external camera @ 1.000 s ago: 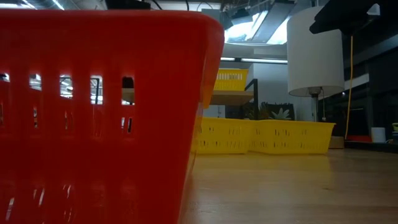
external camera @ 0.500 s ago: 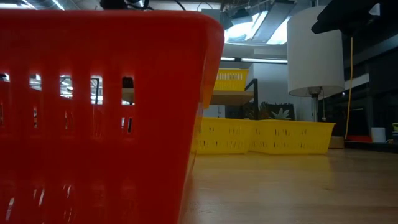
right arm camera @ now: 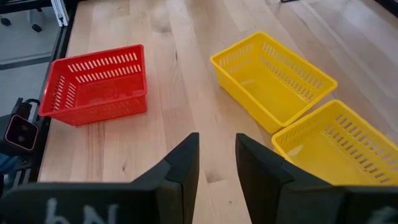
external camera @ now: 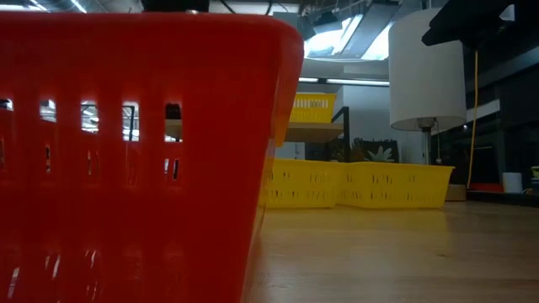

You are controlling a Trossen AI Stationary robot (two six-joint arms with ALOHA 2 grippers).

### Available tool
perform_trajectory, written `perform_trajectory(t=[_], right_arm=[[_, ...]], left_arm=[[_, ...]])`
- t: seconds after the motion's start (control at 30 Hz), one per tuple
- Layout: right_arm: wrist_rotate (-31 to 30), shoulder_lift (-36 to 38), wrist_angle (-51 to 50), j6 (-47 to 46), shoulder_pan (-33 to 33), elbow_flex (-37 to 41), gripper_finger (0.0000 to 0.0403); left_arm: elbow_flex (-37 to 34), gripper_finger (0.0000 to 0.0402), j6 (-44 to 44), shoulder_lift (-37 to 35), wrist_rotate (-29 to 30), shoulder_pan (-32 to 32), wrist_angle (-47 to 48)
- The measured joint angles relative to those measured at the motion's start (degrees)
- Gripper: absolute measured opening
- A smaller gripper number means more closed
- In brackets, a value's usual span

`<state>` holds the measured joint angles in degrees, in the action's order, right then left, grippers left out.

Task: Stack baskets on shelf by color
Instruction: Move the left yellow bin to the center of the table

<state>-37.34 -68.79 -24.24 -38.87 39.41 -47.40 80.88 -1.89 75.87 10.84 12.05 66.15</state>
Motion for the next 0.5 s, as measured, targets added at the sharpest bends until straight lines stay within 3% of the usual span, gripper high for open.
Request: perform_trajectory(t=[0.23, 0.5], right_arm=[[-0.08, -1.2, -0.16, -3.78, -0.47, 0.0, 0.0103], [3.5, -6.84, -0.03, -7.37, -6.09, 0.02, 0.0103]], left_arm=[[-0.43, 0.0068, -11.09, 2.04, 0.15, -11.63, -1.16], [-2.71, 0.0068, -10.99, 2.62, 0.1, -24.2, 0.51]])
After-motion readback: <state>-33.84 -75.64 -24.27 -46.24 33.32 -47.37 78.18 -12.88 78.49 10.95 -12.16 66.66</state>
